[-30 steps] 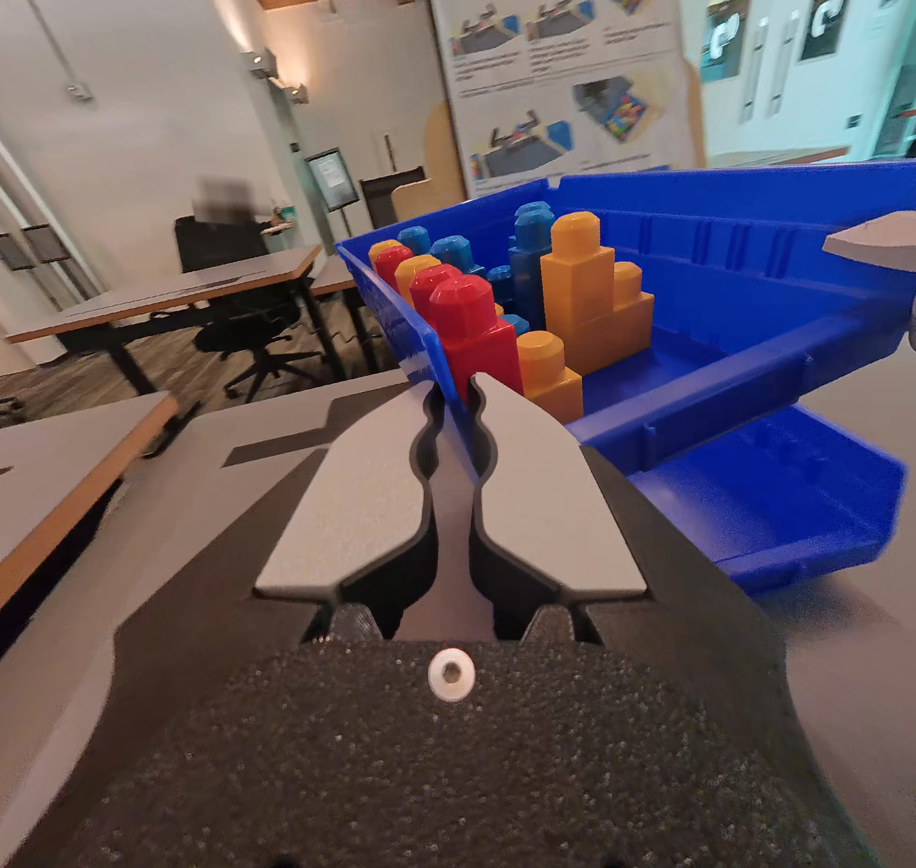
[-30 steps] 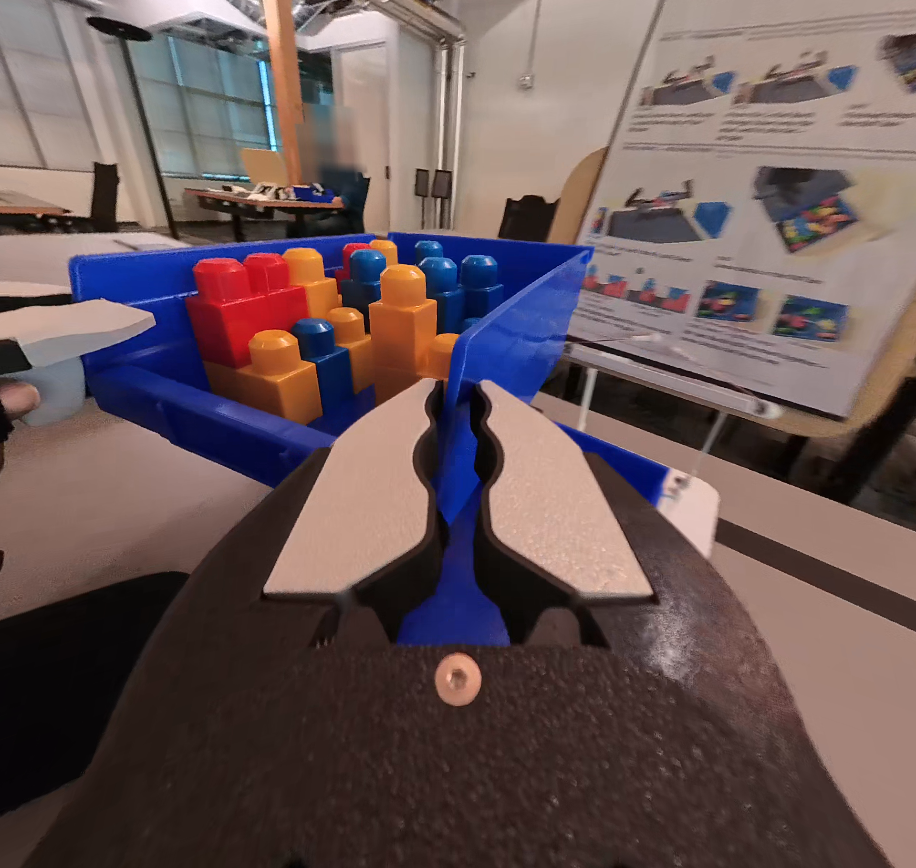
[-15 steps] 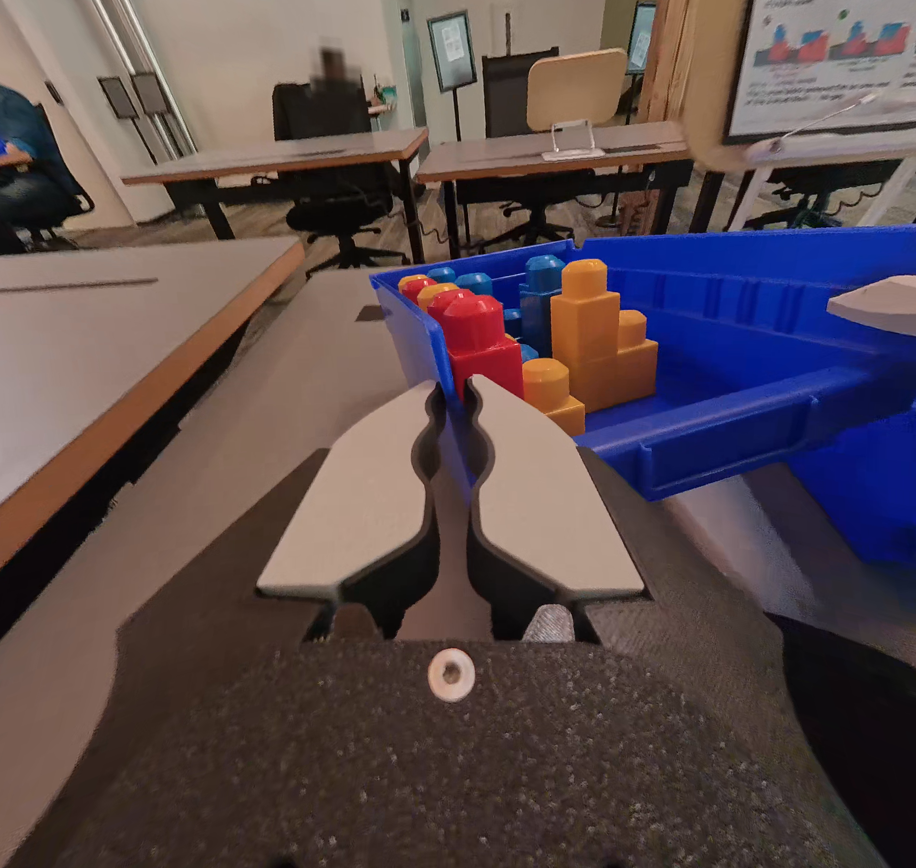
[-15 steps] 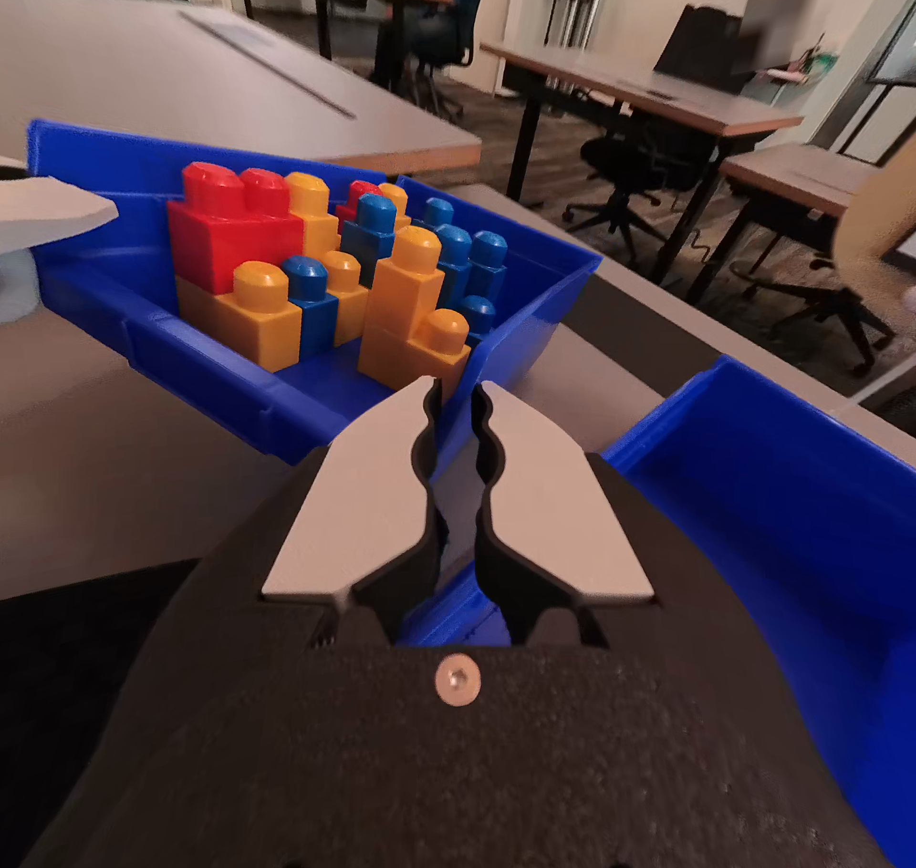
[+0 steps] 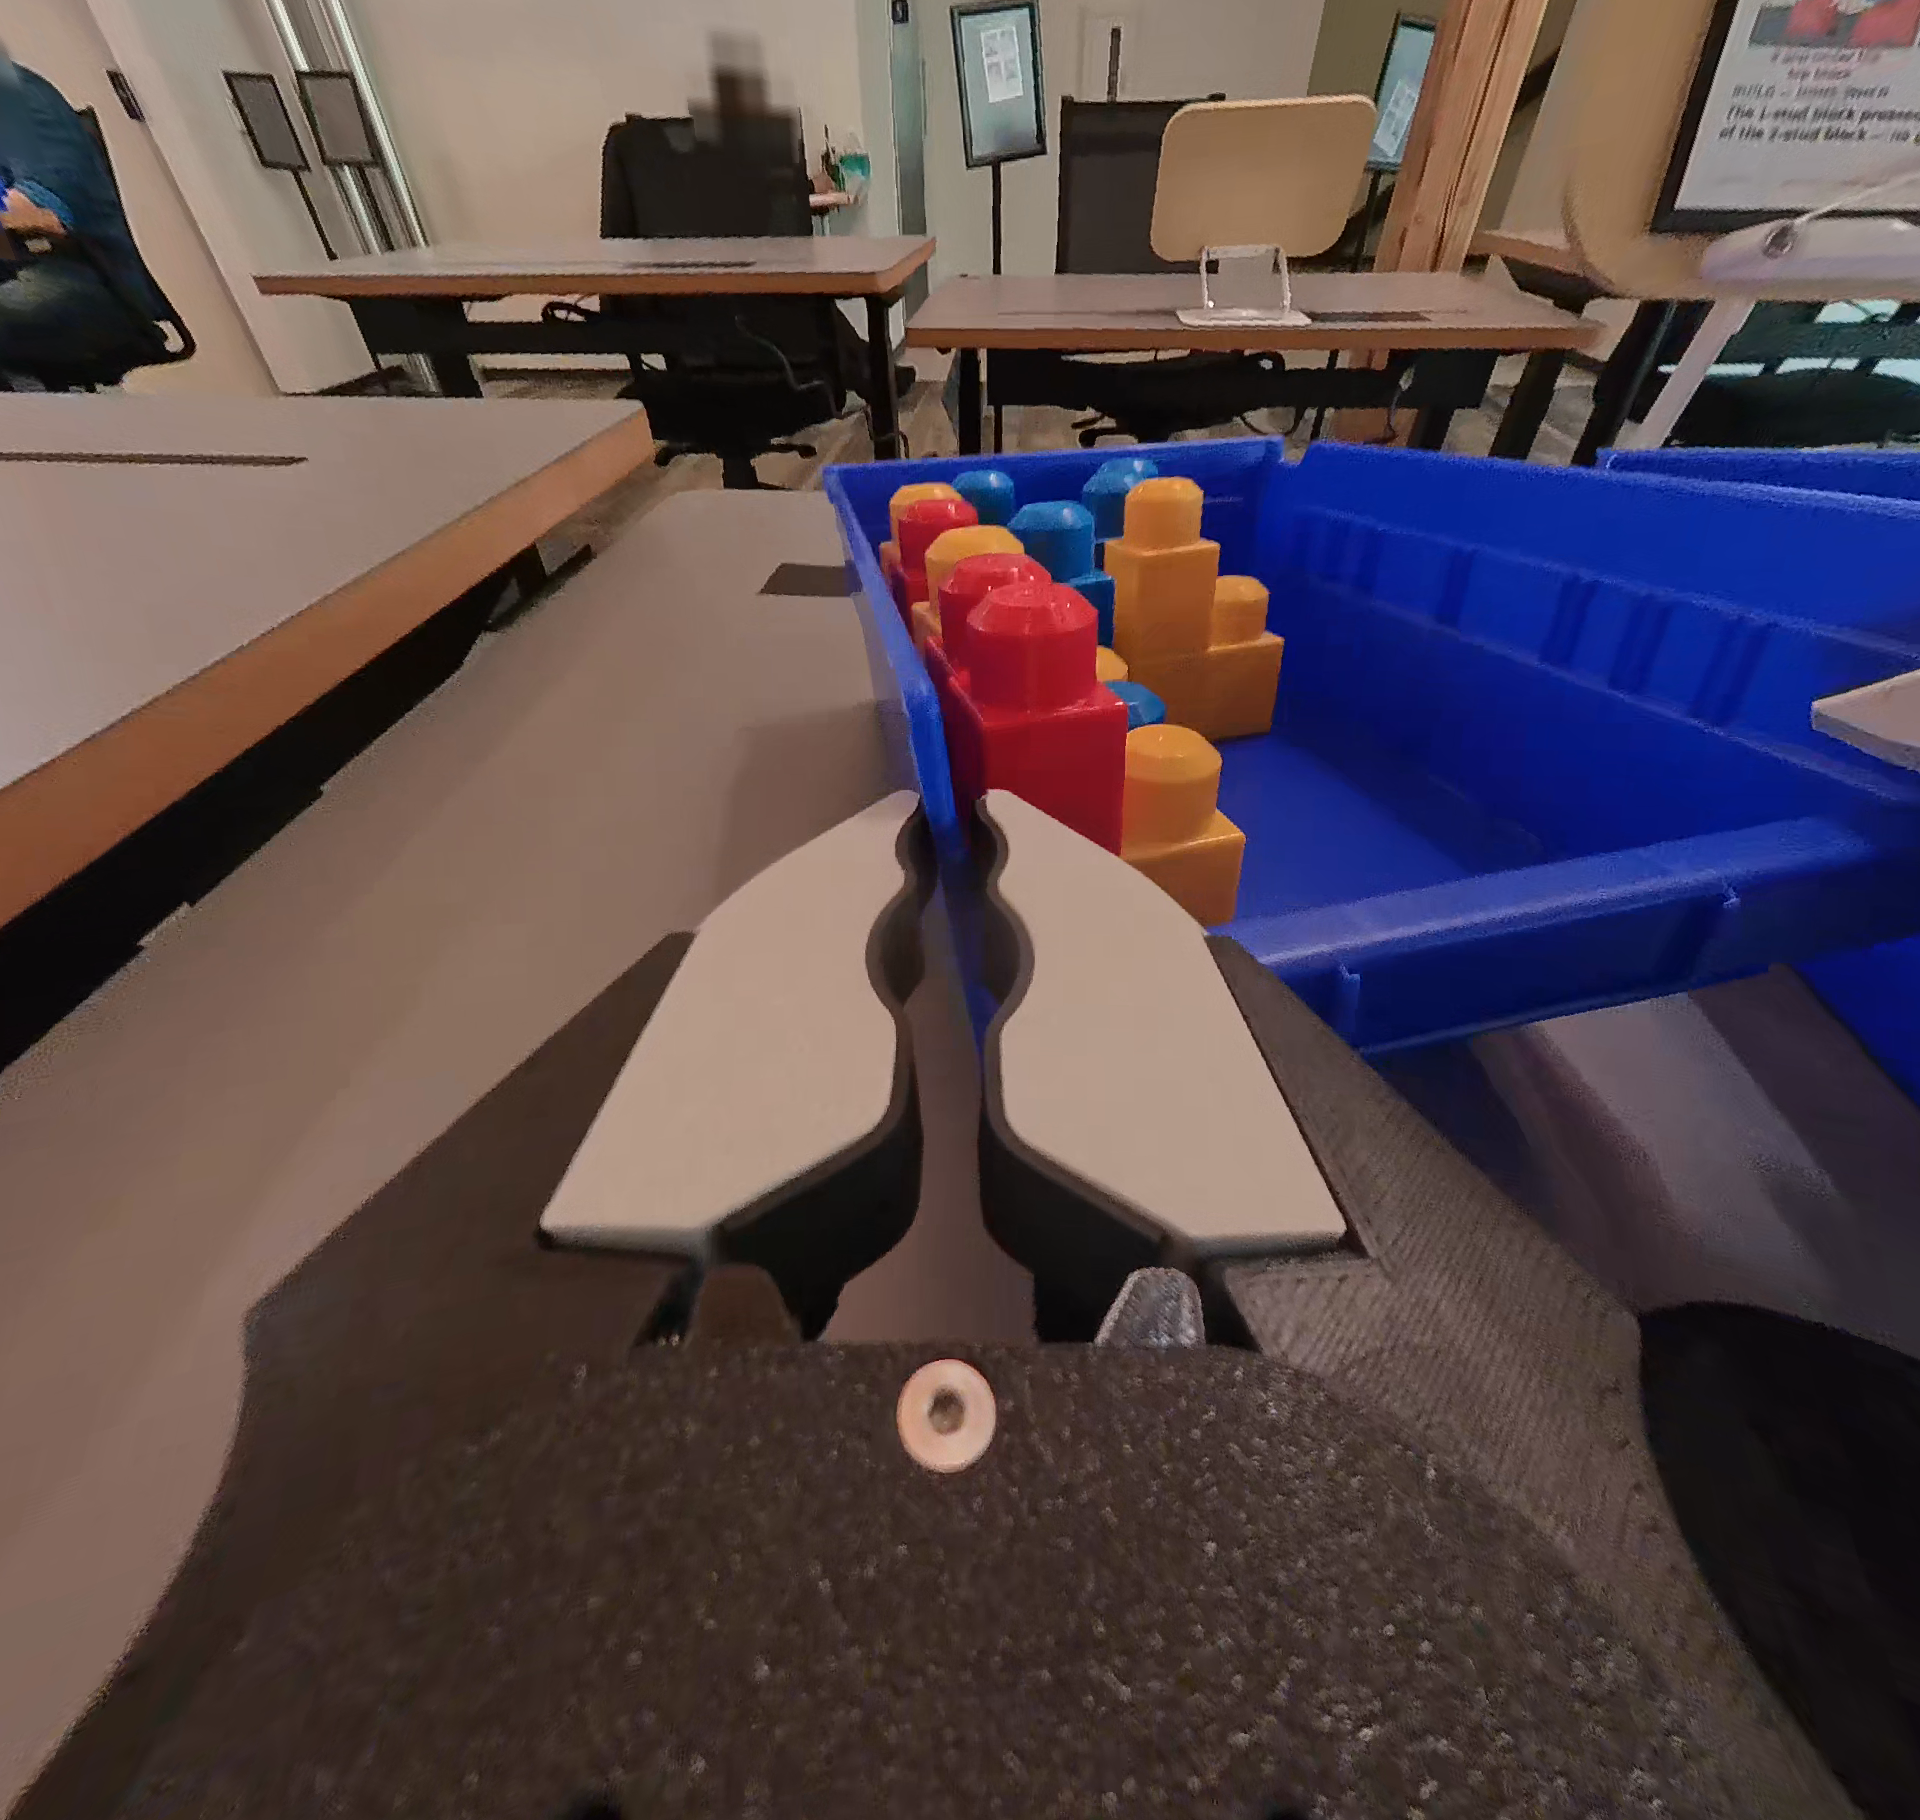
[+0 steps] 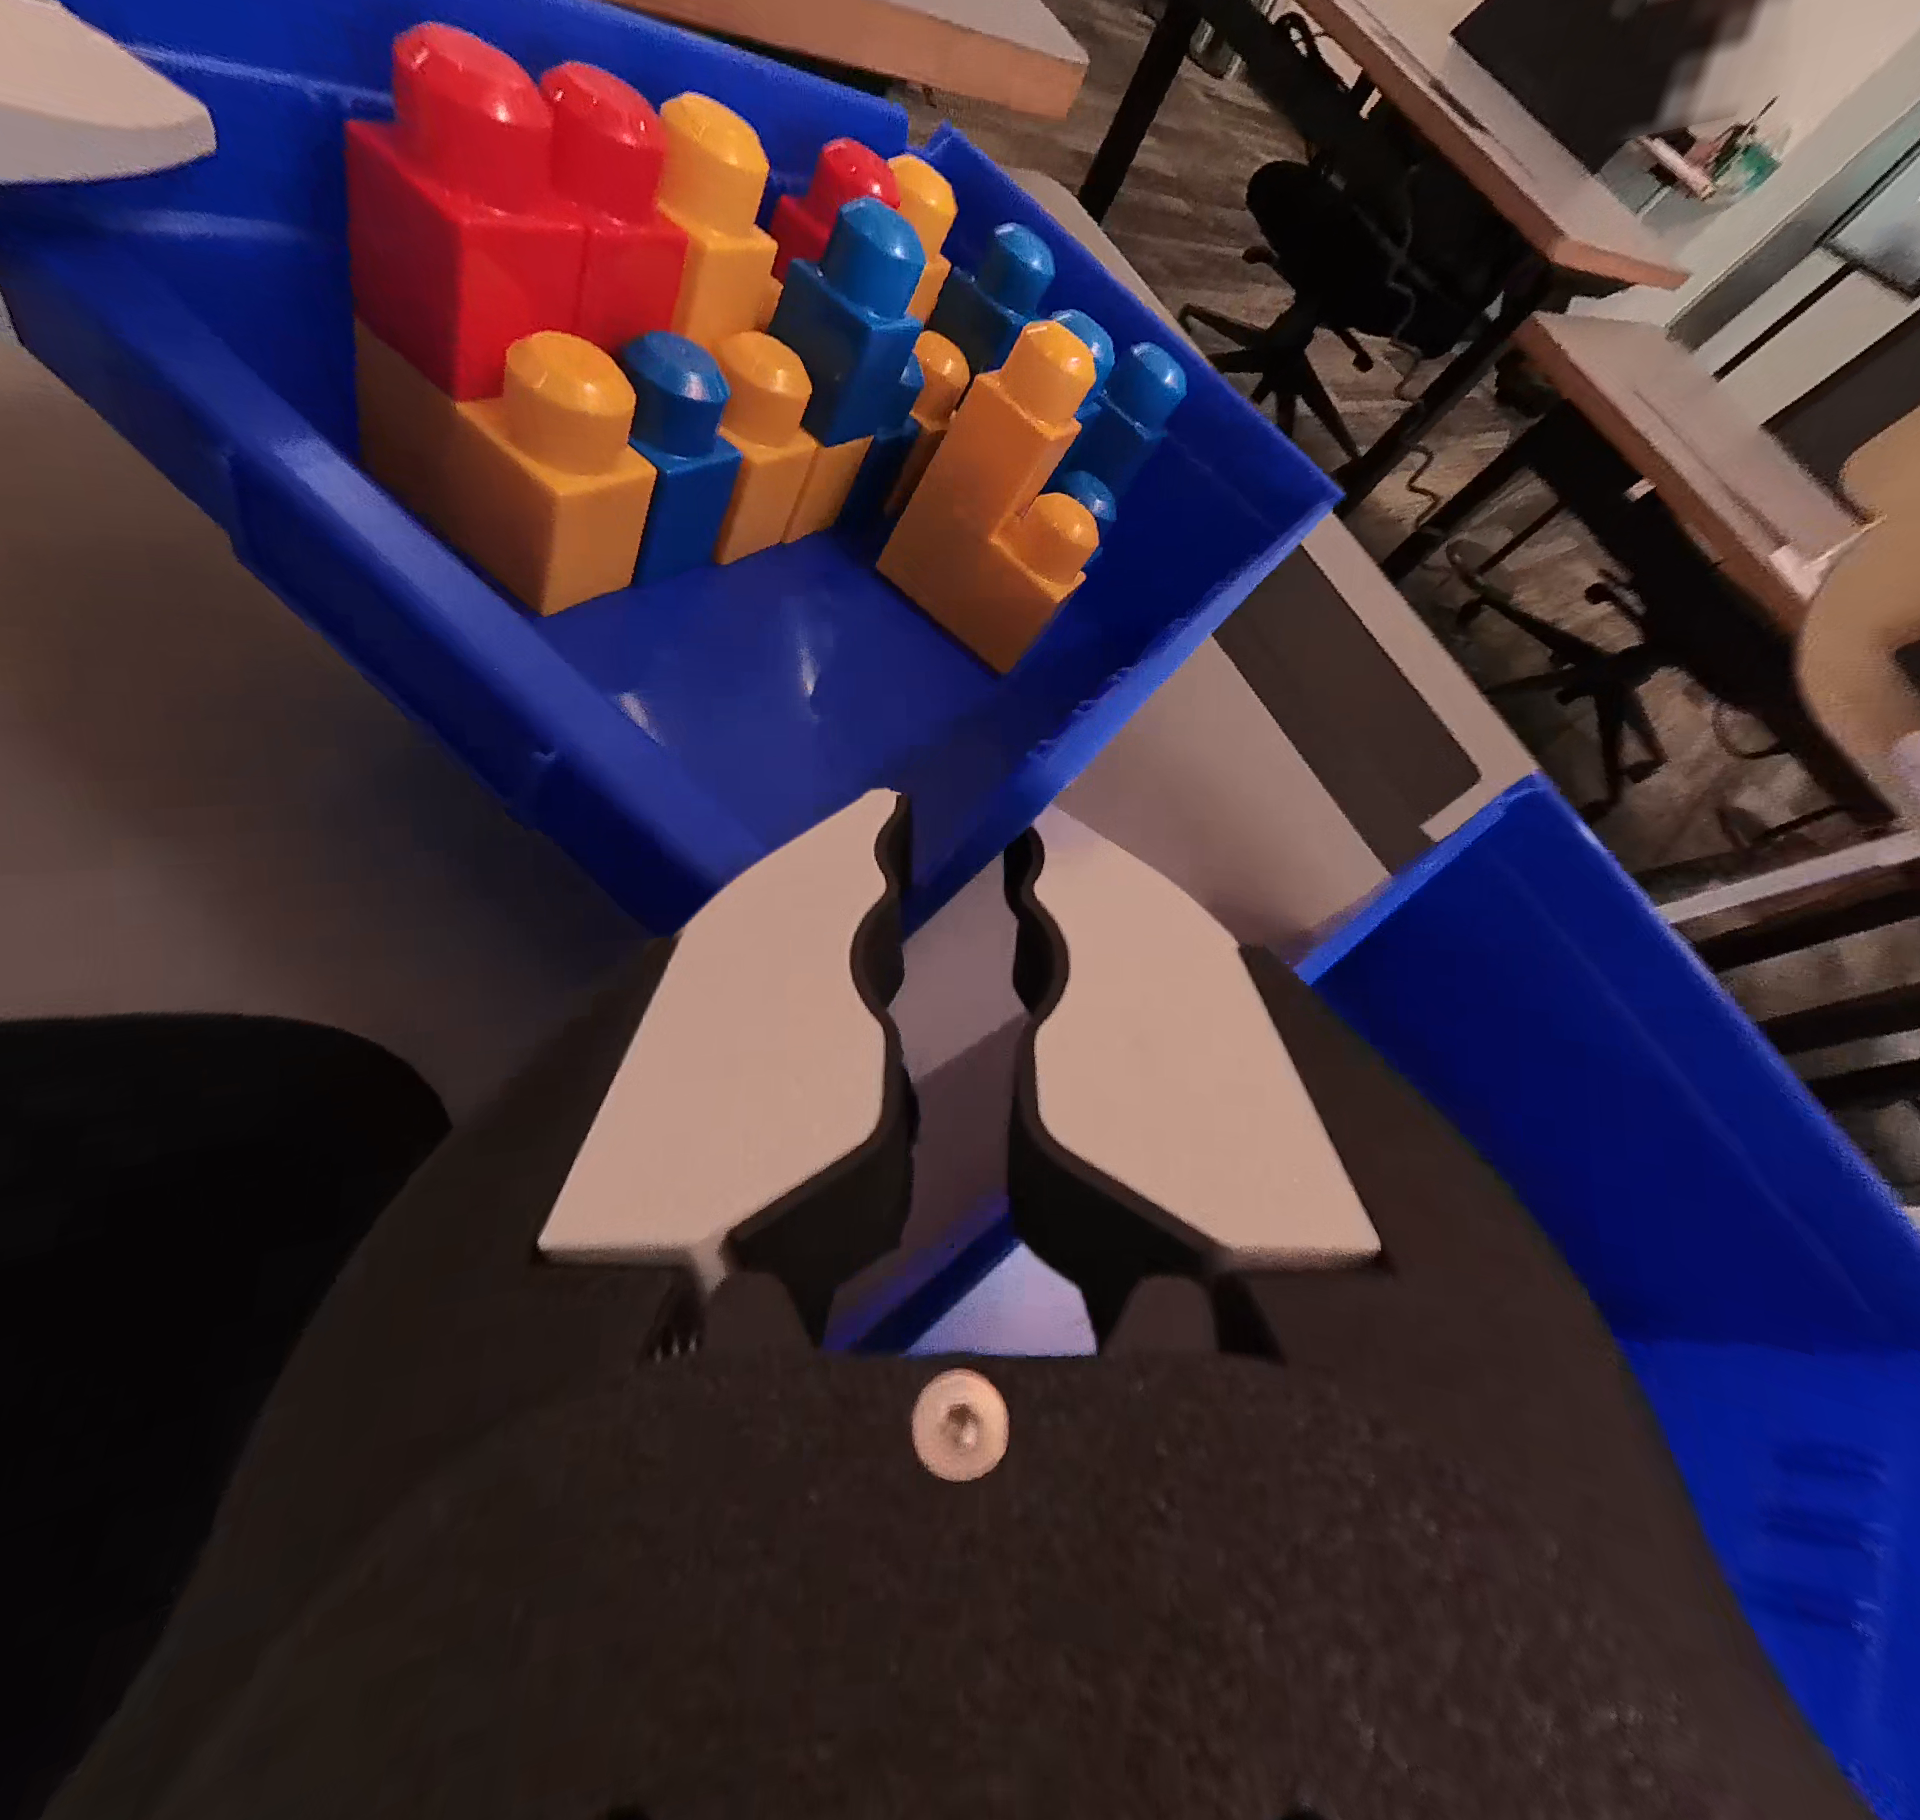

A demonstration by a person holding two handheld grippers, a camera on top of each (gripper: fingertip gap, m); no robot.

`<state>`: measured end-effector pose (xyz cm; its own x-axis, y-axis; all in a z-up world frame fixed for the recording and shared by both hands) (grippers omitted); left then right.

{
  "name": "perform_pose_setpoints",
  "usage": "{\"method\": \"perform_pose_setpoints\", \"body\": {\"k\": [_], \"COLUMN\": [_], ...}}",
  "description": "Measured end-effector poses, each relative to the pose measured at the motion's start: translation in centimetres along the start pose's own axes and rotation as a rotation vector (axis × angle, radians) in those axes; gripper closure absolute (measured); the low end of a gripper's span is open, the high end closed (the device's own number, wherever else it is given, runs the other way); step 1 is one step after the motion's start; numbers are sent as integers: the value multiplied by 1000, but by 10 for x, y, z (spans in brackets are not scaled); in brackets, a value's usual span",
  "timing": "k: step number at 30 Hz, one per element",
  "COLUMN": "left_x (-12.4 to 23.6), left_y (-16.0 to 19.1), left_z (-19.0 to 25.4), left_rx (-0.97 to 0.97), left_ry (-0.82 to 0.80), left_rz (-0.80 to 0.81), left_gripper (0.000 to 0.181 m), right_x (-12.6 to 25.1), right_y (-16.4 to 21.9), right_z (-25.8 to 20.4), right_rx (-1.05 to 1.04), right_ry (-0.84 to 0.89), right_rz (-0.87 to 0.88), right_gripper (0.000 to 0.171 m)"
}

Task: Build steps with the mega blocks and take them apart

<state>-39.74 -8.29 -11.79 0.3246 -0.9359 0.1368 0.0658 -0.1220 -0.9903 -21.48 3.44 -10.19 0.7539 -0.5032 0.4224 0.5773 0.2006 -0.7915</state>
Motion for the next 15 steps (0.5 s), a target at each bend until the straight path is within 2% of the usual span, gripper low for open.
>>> {"method": "perform_pose_setpoints", "body": {"k": [6,15], "left_x": [-2,-16], "left_y": [11,35], "left_z": [2,11], "left_rx": [-19,-20], "left_ry": [-5,31], "left_rz": [-41,-164], "left_gripper": [176,168], "right_x": [-1,7], "right_y": [6,9], "right_z": [-4,3], "right_rx": [127,53], "right_ry": [46,34], "right_rz": [-64,-25], "right_gripper": [146,149]}}
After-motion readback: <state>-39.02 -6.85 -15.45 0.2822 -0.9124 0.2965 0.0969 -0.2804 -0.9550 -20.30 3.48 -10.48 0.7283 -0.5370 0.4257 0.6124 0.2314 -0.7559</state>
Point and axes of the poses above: each gripper's, where its closed fingertips meet, x back along the fingers, y out of its underside, z = x × y across the jaws, the point moved 5 cm from there along x, back along the fingers, and after that the axes turned 2 degrees about x, right-handed, at the moved point
